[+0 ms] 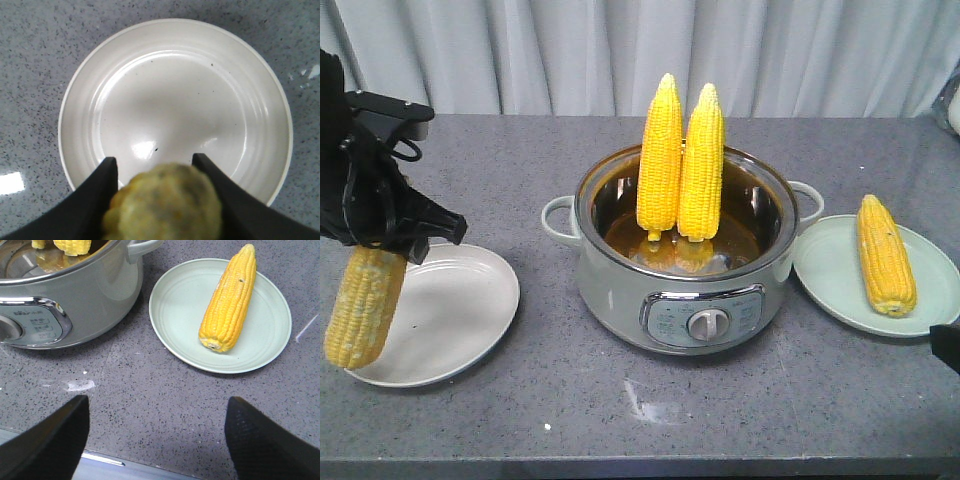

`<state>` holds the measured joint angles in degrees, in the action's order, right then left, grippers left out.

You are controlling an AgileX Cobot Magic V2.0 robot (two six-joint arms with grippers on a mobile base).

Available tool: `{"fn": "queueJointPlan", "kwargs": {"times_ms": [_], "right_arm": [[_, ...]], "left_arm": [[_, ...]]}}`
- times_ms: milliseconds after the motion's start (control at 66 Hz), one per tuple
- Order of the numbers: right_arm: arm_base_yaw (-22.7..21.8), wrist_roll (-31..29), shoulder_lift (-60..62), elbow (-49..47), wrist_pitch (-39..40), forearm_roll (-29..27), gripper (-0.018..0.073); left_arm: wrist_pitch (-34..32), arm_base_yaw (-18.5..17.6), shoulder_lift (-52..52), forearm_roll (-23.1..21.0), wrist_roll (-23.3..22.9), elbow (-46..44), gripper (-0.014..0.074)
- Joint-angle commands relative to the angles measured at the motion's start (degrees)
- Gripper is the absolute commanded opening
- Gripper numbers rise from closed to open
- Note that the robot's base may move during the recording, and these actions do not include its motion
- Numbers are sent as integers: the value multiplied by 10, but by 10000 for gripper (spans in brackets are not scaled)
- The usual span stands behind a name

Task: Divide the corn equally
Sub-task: 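Carry the cob over the white plate and lower it, then open the left gripper and raise it off the cob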

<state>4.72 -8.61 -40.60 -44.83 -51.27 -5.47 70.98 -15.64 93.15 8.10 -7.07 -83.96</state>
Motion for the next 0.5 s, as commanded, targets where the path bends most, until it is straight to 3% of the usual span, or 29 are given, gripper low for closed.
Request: {"fn": "queueJointPlan", "kwargs": {"times_ms": [0, 212, 485], "right_arm": [[1, 0, 0, -14, 33, 2, 528], [1, 0, 0, -14, 33, 2, 528], [1, 0, 0, -14, 33, 2, 528]], "left_arm": [[-13, 0, -1, 4, -21, -19, 245], [-45, 0, 33, -4, -41, -19, 292], [-81, 0, 54, -10, -41, -19, 495]]}}
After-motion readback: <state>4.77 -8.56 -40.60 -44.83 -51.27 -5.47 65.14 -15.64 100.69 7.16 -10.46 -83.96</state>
